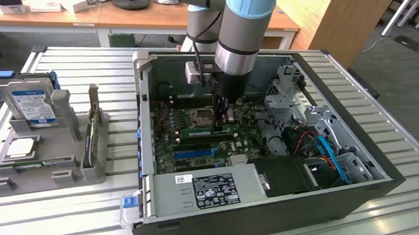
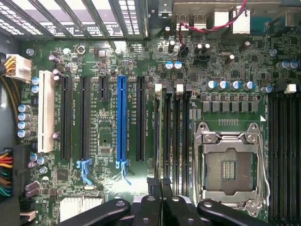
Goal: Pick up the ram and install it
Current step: 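Insert the ram into the slot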
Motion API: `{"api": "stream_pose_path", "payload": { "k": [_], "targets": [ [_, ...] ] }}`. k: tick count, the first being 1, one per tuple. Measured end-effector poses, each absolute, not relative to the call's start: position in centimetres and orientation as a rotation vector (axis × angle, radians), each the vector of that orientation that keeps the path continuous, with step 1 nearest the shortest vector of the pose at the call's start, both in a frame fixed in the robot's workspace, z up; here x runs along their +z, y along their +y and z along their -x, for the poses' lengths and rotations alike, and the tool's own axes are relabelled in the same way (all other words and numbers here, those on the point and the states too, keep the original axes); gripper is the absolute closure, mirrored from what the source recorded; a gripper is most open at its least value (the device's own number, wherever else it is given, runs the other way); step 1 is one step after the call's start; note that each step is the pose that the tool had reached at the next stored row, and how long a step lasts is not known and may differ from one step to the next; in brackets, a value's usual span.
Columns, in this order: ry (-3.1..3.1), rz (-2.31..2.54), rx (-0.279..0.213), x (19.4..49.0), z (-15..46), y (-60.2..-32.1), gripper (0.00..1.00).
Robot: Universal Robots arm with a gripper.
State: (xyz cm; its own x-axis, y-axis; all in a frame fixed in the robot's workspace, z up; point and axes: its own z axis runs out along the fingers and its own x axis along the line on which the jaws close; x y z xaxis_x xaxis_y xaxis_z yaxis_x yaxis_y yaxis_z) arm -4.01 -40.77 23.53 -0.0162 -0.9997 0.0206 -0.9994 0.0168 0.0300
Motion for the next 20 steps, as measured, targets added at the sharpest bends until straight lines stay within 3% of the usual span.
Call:
{"api": "stream_pose_path", "payload": {
  "k": [20],
  "targets": [
    [-2.215, -2.177, -0.011, 23.25, 3.82, -40.77, 0.88]
  ]
}}
